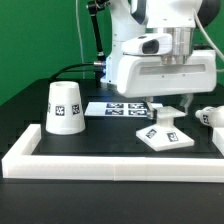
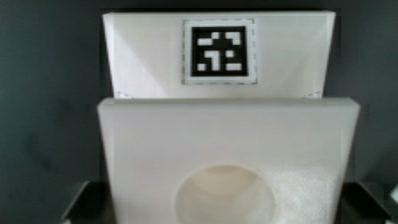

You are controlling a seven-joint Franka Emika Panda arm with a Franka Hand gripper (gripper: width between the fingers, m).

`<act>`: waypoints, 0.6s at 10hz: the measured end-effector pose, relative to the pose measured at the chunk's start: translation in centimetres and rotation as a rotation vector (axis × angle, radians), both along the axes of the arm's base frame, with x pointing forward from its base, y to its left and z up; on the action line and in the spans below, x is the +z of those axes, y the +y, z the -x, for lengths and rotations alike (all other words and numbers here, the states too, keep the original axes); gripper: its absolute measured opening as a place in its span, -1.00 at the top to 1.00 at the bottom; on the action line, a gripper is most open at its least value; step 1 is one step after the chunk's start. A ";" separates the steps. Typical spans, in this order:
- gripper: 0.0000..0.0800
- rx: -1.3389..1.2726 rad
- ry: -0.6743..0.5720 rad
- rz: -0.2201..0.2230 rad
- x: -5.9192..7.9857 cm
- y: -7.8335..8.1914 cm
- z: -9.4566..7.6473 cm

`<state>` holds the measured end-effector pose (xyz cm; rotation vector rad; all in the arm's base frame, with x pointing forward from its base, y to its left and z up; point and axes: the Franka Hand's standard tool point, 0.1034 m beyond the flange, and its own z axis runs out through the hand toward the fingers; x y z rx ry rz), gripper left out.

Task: Assemble lamp

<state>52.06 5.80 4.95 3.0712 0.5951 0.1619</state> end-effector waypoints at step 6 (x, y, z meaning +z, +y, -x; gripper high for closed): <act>-0.34 0.001 -0.029 -0.006 0.0 0.1 -0.9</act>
Offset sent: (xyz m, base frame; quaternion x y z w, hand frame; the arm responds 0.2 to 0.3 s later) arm 0.0000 0.0000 0.0000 0.0000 0.0000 0.0000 1.0000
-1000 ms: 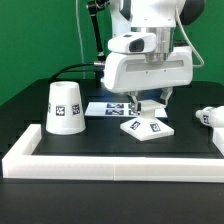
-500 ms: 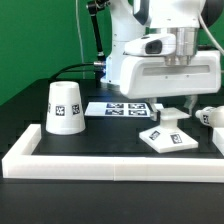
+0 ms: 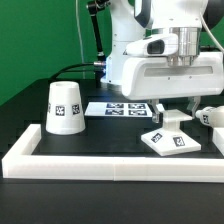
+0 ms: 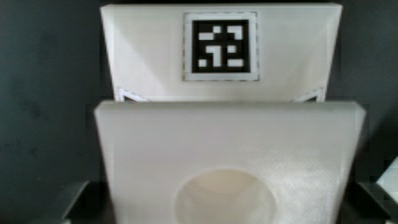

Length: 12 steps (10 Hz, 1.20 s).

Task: Assemble lamp

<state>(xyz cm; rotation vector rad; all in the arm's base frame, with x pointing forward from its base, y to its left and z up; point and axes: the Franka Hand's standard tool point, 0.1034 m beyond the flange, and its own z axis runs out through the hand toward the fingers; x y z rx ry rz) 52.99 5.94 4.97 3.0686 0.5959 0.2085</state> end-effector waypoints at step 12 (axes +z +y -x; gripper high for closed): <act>-0.34 -0.021 -0.080 -0.025 0.1 2.5 -3.5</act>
Offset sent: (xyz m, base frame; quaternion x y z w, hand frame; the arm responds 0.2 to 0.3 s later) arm 0.0274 0.0200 -0.0068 -0.0242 -0.0114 0.0558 0.9981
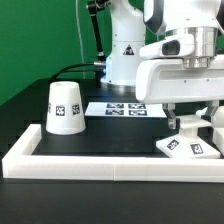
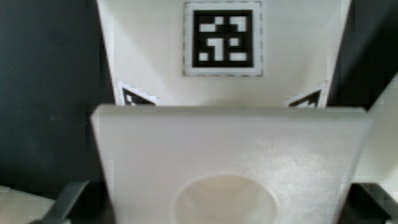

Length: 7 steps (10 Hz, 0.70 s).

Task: Assemble lamp

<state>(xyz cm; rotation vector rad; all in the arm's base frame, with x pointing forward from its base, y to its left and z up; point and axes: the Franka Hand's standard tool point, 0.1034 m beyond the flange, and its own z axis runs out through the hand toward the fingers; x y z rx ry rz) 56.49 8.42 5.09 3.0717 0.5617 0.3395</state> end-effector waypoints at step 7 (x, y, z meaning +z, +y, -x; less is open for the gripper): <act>-0.34 -0.182 0.012 -0.038 0.1 1.2 -1.8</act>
Offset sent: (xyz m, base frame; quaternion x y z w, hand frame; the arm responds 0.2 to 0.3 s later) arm -0.0220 0.0070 0.0081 -0.0350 -0.0702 0.1602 0.9840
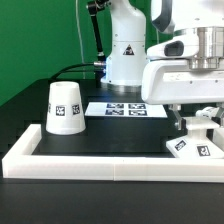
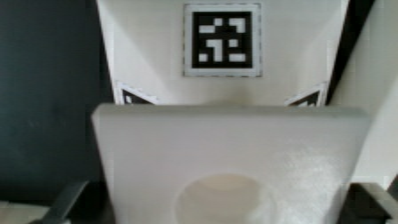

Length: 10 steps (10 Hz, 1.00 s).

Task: Assemble lamp

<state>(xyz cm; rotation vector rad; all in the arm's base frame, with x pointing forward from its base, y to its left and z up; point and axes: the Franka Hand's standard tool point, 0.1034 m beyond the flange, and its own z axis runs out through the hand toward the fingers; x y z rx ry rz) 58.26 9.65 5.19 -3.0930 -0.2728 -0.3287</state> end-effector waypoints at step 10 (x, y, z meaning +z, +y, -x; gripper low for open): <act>-0.52 0.004 -0.049 -0.001 0.0 0.2 -2.9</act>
Offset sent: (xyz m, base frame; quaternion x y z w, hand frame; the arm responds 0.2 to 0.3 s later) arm 0.0384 0.0058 -0.0140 -0.0111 0.0227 0.0057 0.9997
